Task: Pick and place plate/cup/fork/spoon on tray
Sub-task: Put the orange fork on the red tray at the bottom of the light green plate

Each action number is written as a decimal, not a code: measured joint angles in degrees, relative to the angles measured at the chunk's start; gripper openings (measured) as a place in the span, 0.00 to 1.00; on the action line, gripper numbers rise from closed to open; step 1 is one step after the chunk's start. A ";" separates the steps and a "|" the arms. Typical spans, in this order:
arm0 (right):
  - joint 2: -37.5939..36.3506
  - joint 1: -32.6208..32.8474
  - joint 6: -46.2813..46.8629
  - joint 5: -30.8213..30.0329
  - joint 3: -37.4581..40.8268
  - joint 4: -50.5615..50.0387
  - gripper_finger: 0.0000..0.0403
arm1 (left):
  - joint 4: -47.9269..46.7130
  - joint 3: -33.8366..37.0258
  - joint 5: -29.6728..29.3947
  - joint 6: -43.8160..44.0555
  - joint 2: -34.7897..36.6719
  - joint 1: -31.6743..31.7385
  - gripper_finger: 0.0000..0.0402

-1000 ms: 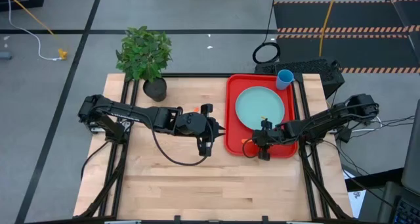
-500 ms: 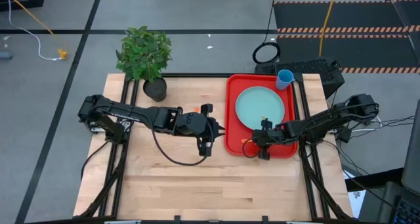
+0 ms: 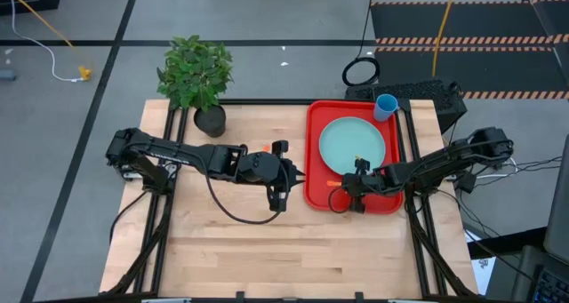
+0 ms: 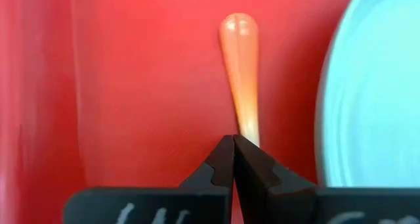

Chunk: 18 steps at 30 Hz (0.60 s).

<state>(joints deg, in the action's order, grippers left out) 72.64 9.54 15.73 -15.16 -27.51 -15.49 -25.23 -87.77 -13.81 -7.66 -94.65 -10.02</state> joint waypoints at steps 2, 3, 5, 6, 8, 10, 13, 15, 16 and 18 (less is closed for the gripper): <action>0.00 -0.04 -0.26 0.00 0.00 0.02 0.00 | 0.00 0.00 0.00 0.00 0.00 0.00 0.18; 0.00 -0.04 -0.39 0.11 0.00 0.07 0.00 | 0.00 0.00 0.00 0.00 0.00 0.00 0.18; 0.00 -0.02 -0.42 0.21 0.00 0.11 0.00 | 0.00 0.00 0.01 -0.01 0.00 -0.01 0.18; 0.00 0.00 -0.44 0.40 0.00 0.13 0.00 | 0.00 0.00 0.01 -0.02 0.00 0.00 0.18; -0.13 0.00 -0.84 1.85 0.00 0.23 0.00 | 0.00 0.00 0.01 -0.02 0.00 0.00 0.18; -0.56 -0.02 -1.03 3.24 0.00 0.22 0.00 | 0.00 0.00 0.01 -0.02 0.00 -0.02 0.18; -1.86 0.04 -1.04 4.79 0.00 0.14 0.00 | 0.00 0.00 0.01 -0.02 0.00 -0.01 0.18; -3.01 0.04 -0.56 4.91 0.00 -0.46 0.00 | 0.00 0.00 0.01 -0.04 0.00 -0.01 0.18; -3.71 0.04 -0.03 4.90 0.00 -1.07 0.00 | 0.00 0.00 0.01 -0.04 0.00 -0.01 0.18; -5.09 0.04 1.20 4.94 0.00 -2.96 0.00 | -0.02 0.00 0.01 -0.03 0.00 -0.01 0.18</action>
<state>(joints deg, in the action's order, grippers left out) 67.55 9.58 16.93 -10.22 -27.51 -18.44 -25.26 -87.77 -13.80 -7.69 -94.65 -10.03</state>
